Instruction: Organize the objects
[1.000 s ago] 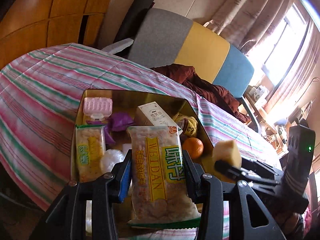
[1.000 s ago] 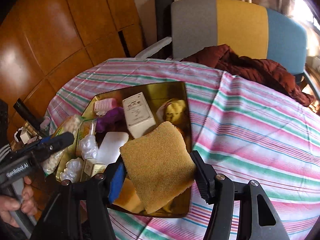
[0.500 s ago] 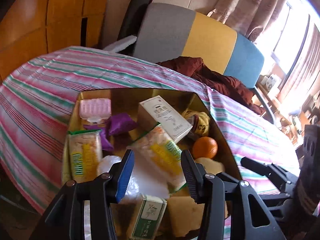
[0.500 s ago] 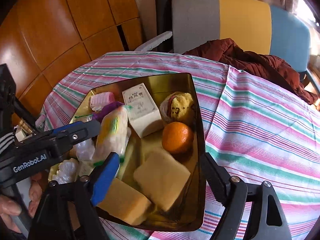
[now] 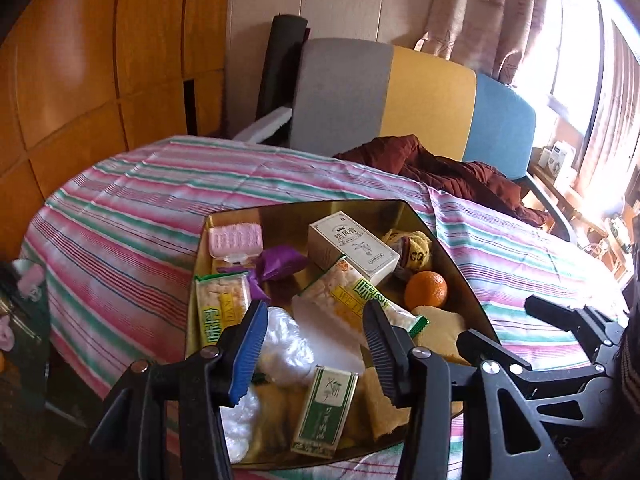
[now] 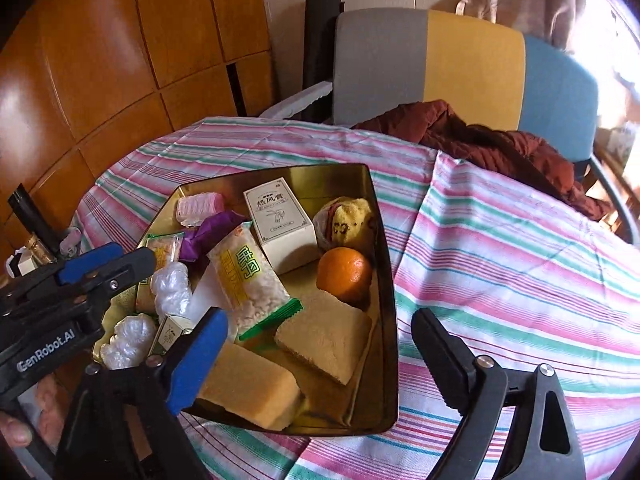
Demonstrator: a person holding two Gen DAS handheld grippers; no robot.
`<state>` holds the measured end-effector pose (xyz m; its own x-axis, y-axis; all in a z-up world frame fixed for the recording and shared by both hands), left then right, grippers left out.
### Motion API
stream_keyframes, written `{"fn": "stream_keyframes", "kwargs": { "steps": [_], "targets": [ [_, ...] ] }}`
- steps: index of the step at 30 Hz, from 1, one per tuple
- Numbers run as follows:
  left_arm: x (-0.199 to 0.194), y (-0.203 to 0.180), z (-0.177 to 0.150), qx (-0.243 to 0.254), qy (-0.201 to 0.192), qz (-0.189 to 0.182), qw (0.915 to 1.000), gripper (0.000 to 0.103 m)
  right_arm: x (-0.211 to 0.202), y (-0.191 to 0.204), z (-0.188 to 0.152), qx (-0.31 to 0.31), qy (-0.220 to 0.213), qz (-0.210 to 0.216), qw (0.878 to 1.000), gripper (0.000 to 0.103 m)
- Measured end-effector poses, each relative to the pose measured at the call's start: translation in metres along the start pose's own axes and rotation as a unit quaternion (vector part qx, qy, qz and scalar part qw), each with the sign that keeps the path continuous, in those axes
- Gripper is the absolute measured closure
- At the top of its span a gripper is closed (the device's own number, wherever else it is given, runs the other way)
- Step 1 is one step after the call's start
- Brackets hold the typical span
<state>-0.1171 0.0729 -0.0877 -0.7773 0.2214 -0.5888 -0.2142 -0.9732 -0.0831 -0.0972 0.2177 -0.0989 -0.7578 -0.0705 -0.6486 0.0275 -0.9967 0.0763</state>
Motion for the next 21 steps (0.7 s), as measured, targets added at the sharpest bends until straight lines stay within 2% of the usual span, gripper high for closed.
{"fn": "stream_keyframes", "kwargs": {
  "steps": [2, 9, 13, 21],
  "targets": [
    [-0.006, 0.002, -0.001, 0.002, -0.006, 0.008, 0.9999, 0.045, -0.005, 0.001, 0.000, -0.003, -0.006, -0.007, 1.000, 0.005],
    [-0.018, 0.005, -0.008, 0.018, -0.011, 0.038, 0.9991, 0.041, -0.021, 0.003, -0.003, -0.012, -0.026, -0.034, 0.999, 0.001],
    [-0.024, 0.006, -0.012, 0.019, -0.014, 0.056, 0.9981, 0.035, -0.028, 0.002, -0.008, -0.012, -0.031, -0.045, 0.998, 0.001],
    [-0.033, 0.010, -0.013, 0.005, -0.023, 0.066, 0.9975, 0.035, -0.040, -0.003, -0.017, 0.003, -0.039, -0.057, 0.998, 0.001]
  ]
}}
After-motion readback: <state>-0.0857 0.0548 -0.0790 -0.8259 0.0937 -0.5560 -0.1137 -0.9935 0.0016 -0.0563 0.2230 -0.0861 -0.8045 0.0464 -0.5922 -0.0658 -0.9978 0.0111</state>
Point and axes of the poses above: each gripper's, at about its wrist camera, not at the fingertips, and x roughly the way its jaws point, y to its left, z to its top, the point moved 10 cm from there along x, roughly the way its jaws point, and after that the axes turned 7 degrees about -y, right-handed, at the moved point
